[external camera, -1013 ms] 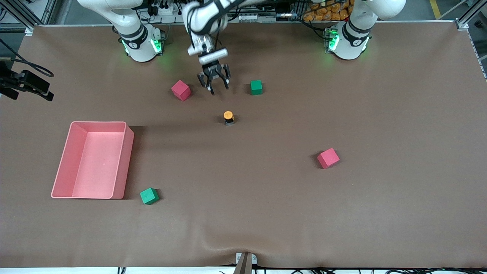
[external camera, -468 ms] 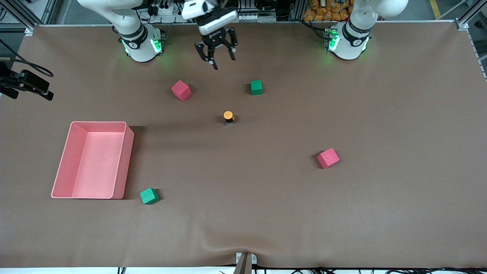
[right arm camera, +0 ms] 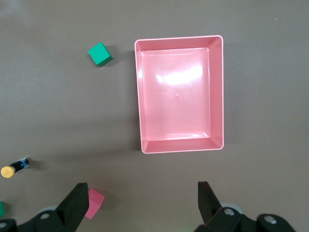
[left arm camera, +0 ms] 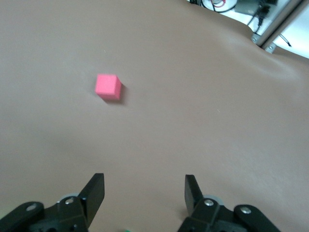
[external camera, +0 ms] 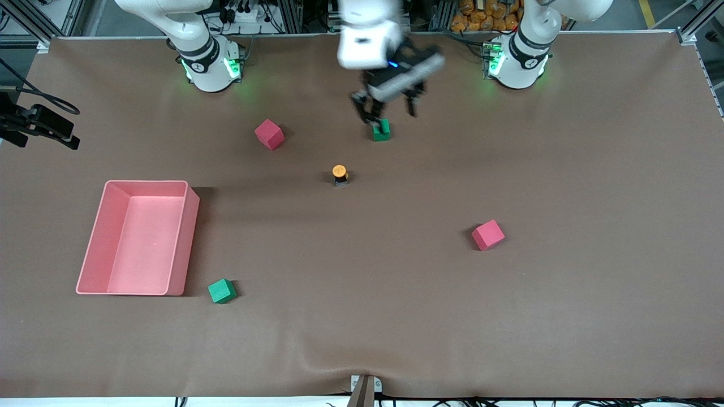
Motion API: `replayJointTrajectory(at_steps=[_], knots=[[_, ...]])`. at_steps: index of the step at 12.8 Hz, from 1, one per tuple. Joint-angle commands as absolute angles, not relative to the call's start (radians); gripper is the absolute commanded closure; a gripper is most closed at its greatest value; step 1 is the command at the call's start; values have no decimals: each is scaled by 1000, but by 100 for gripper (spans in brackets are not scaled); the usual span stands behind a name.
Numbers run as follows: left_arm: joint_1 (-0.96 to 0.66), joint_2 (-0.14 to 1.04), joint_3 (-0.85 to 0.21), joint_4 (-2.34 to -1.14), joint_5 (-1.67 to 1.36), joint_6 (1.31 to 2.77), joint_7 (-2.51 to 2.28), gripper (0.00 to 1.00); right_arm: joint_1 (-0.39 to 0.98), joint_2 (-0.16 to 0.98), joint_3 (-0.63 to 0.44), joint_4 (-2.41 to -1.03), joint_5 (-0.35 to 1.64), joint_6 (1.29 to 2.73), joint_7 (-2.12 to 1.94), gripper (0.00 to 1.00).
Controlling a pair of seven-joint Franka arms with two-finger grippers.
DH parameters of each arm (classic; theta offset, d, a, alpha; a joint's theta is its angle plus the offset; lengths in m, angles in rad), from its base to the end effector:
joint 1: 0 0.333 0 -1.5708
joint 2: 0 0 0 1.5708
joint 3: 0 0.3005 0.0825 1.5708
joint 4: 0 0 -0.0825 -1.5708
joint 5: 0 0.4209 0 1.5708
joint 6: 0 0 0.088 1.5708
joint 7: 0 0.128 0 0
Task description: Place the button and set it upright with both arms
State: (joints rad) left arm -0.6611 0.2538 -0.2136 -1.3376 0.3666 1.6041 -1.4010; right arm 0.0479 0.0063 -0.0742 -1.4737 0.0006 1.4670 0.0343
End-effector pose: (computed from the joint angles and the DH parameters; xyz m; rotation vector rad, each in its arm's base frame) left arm 0.4741 -0.4717 0.5594 -2.8916 -0.7762 -0.4402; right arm 0.5822 -0.0151 0.6242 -3.1400 0.0951 0.0204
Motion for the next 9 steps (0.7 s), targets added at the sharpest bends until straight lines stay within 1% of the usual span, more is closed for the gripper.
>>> replayJointTrajectory(at_steps=[1, 4, 7, 9], knots=[[-504, 172, -232, -1373, 249, 1611, -1194, 23, 61, 11, -87, -1457, 14, 1454, 25, 0], [-288, 117, -230, -1373, 94, 1595, -908, 23, 64, 12, -92, -1457, 14, 1453, 25, 0], [-146, 118, -227, -1371, 55, 1548, -631, 23, 72, 12, -94, -1457, 14, 1453, 25, 0], [-54, 121, -233, -1370, 58, 1532, -560, 23, 74, 12, -94, -1457, 14, 1451, 25, 0]])
